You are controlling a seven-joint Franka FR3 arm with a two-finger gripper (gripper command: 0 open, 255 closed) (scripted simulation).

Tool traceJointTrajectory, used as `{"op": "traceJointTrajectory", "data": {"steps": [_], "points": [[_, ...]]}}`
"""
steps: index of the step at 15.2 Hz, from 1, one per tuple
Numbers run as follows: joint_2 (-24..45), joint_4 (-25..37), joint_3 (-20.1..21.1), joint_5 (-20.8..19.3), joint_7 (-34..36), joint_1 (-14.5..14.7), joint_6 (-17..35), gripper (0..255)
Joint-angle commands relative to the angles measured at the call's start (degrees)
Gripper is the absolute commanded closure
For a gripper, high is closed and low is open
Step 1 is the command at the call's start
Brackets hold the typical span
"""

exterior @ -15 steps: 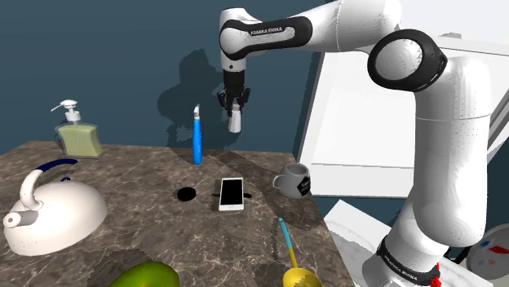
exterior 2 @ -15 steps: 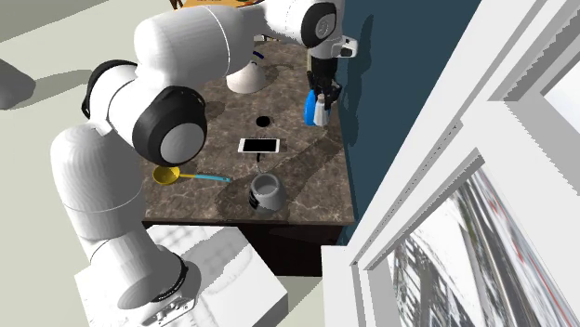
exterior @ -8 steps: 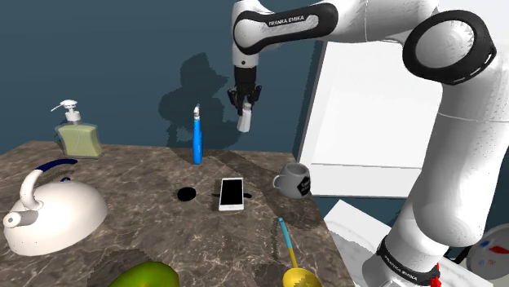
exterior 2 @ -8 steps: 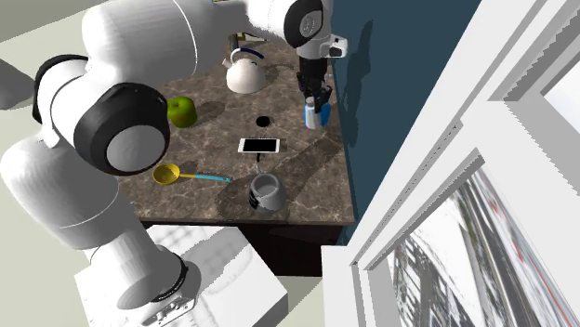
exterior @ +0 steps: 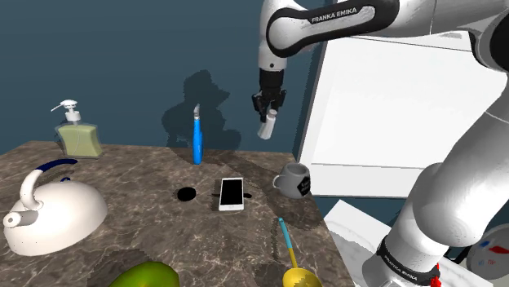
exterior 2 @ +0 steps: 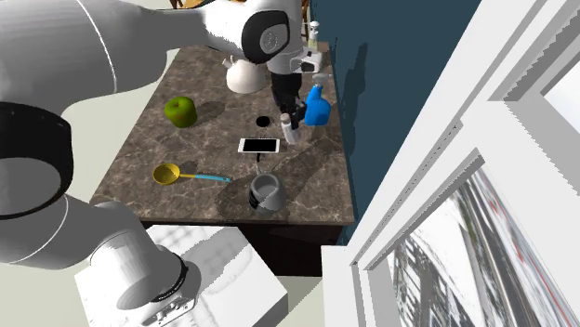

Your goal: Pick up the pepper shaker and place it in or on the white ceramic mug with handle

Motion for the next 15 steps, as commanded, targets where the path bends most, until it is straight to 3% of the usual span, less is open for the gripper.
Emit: {"op": "traceJointTrajectory", "data": {"steps": [1, 8, 15], "points": [[-4.6, -4.3, -0.2, 0.3, -0.5, -0.1, -0.3, 255], [-21.0, -17.7, -0.9, 0.9, -1.5, 0.2, -3.2, 255], [-22.0, -23.0, -0.9, 0.8, -1.1, 0.3, 1.1, 255]]}}
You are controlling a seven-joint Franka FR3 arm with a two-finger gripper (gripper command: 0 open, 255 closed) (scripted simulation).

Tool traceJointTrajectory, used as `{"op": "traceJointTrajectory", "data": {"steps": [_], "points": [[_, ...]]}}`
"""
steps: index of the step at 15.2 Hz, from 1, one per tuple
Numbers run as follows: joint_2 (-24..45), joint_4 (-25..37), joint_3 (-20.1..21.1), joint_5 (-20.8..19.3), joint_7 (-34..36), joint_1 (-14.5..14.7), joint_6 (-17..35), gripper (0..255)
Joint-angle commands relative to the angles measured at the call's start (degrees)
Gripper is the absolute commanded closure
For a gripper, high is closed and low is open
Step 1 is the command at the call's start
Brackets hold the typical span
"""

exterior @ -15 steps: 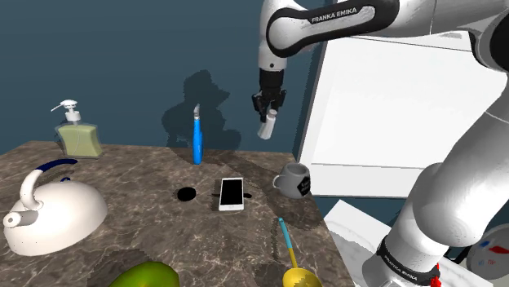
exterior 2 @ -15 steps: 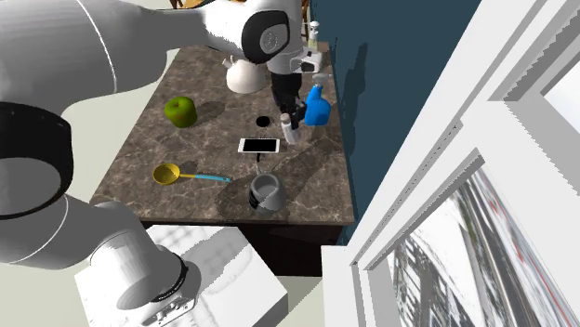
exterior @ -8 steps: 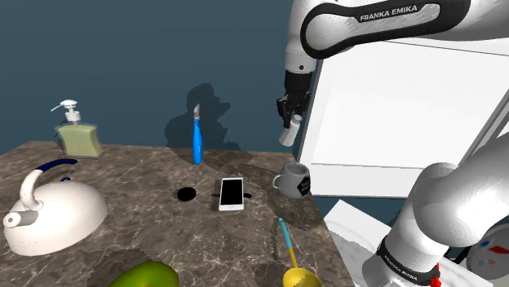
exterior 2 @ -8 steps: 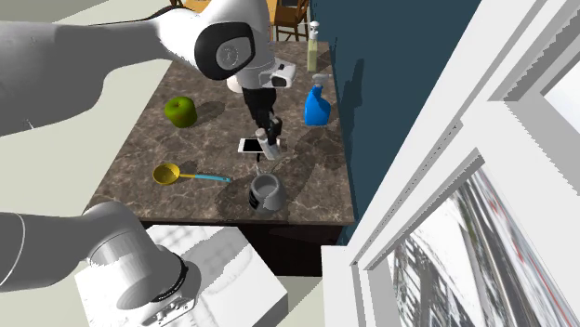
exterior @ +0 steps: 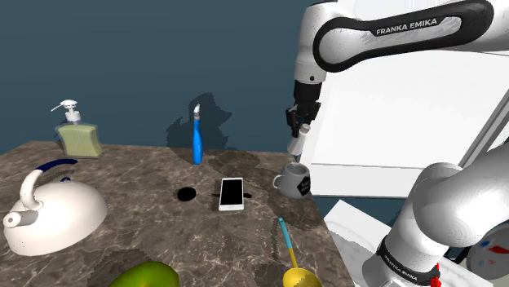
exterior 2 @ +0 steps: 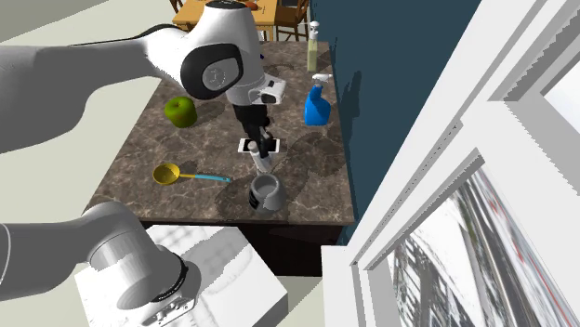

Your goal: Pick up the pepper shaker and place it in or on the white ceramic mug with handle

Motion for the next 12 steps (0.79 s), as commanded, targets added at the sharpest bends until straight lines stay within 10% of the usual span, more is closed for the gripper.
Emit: {"op": "traceJointTrajectory", "data": {"steps": [1, 12], "points": [[0.2, -1.4, 0.0, -0.1, 0.1, 0.0, 1.7, 255], [1.9, -8.6, 0.1, -0.4, 0.9, -0.1, 10.5, 255]]}}
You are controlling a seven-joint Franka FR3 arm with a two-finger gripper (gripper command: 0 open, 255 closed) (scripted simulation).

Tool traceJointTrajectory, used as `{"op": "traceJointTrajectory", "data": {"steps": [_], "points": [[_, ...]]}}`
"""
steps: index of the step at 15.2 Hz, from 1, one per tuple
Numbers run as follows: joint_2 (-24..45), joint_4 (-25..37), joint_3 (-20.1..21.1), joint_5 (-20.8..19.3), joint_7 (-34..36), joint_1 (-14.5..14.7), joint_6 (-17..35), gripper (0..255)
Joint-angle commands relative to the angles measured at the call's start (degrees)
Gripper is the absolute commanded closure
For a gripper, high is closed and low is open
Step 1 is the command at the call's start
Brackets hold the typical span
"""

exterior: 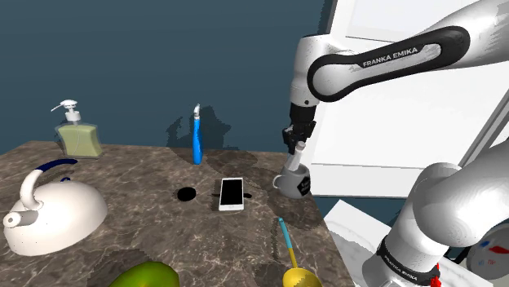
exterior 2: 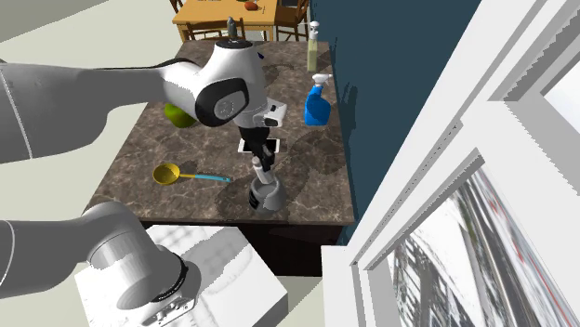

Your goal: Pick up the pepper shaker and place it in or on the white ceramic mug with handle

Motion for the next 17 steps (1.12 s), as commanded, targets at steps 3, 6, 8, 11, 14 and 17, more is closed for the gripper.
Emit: {"op": "traceJointTrajectory", "data": {"steps": [3, 6, 8, 11, 14, 17], "points": [[0.2, -0.5, 0.0, 0.0, 0.1, 0.0, 0.6, 255], [0.2, -0.5, 0.0, 0.0, 0.1, 0.1, 0.6, 255], [0.1, -0.5, 0.0, 0.0, 0.1, 0.0, 0.6, 0], [0.2, -0.4, 0.0, 0.0, 0.2, 0.1, 0.5, 0], [-0.3, 1.1, 0.1, 0.1, 0.1, 0.2, -1.4, 0], [-1.3, 5.7, 0.4, 0.5, -0.1, 0.4, -7.1, 0]]}}
